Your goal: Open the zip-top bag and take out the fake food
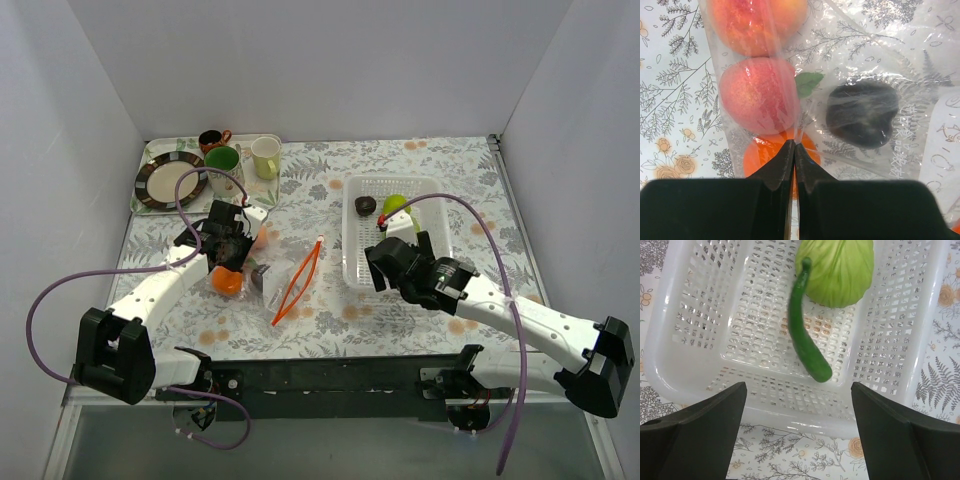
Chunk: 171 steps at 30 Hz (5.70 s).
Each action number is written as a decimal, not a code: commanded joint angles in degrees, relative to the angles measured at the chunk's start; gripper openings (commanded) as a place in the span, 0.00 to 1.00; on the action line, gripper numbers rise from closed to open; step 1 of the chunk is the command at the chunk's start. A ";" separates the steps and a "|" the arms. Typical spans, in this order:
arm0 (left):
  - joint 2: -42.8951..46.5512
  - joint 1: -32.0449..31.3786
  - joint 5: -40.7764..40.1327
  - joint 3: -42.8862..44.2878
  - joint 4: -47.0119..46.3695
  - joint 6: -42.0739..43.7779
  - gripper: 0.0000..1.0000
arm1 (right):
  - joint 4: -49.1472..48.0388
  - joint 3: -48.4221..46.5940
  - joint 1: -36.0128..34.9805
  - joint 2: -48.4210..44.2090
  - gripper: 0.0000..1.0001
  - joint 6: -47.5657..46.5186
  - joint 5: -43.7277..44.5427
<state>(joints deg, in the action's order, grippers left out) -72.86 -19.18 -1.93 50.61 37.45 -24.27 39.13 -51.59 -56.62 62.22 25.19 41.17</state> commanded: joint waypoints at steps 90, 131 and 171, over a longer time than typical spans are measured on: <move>-2.73 0.99 -3.78 6.86 3.77 3.18 0.00 | -64.74 2.63 -9.39 32.46 0.25 -19.48 -31.15; 1.58 2.21 4.57 7.32 8.61 8.62 0.98 | -26.30 3.52 3.36 -2.53 0.95 -7.97 0.14; -5.19 15.40 26.36 20.67 23.98 2.48 0.00 | -36.15 12.92 -2.09 -7.02 0.95 -11.74 -14.36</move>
<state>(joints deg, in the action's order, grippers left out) -81.84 -3.49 21.02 69.60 55.75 -19.59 7.22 -38.44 -57.36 53.74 15.46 27.75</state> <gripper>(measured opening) 0.013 0.948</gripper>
